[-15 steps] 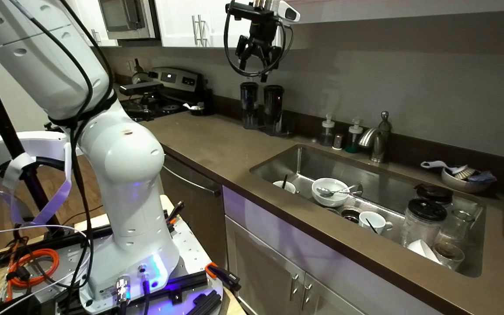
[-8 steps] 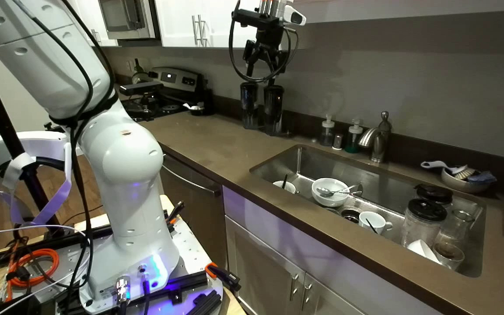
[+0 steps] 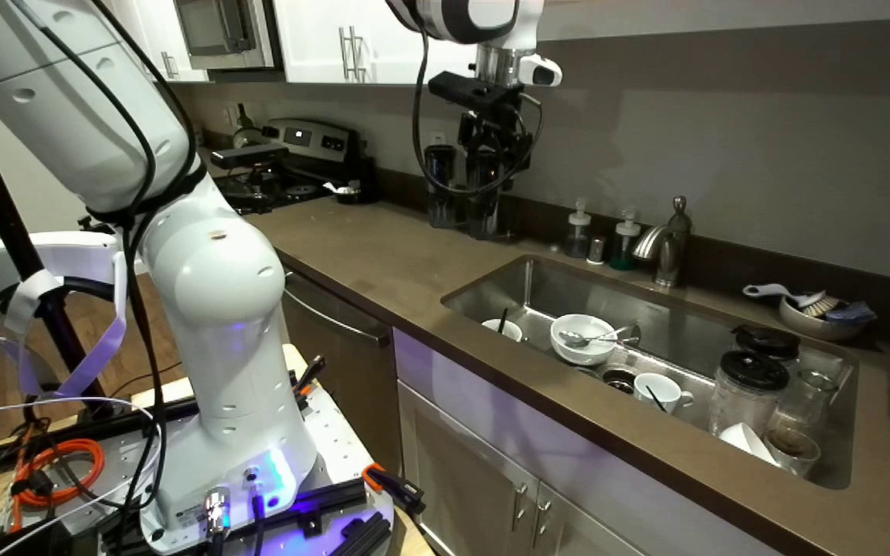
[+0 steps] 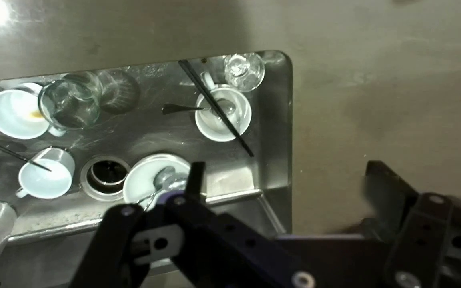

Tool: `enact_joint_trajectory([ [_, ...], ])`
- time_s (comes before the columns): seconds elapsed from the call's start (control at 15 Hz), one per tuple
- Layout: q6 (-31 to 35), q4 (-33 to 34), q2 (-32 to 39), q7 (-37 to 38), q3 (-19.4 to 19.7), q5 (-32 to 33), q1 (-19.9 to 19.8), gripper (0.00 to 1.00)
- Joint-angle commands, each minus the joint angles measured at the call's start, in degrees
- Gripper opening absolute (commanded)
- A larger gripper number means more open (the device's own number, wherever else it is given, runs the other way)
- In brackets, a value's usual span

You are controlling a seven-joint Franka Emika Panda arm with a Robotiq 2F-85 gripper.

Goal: Open the tap

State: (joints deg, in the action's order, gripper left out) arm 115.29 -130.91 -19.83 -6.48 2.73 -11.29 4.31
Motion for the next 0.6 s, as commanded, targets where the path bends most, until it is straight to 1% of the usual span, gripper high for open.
enact_joint_trajectory([
  [0.0, 14.1, -7.6, -1.9, -1.2, 0.5, -1.7, -1.6, 1.00],
  [0.2, 24.9, -8.6, 1.7, -0.3, 0.8, -0.6, -1.9, 1.00],
  [0.33, 30.9, -7.0, 5.5, 1.5, 0.2, 1.8, -2.6, 1.00],
  [0.47, 36.3, -3.5, 10.2, 3.8, -0.7, 5.3, -3.8, 1.00],
  [0.53, 37.6, -1.0, 12.7, 5.5, -1.0, 7.5, -4.4, 1.00],
])
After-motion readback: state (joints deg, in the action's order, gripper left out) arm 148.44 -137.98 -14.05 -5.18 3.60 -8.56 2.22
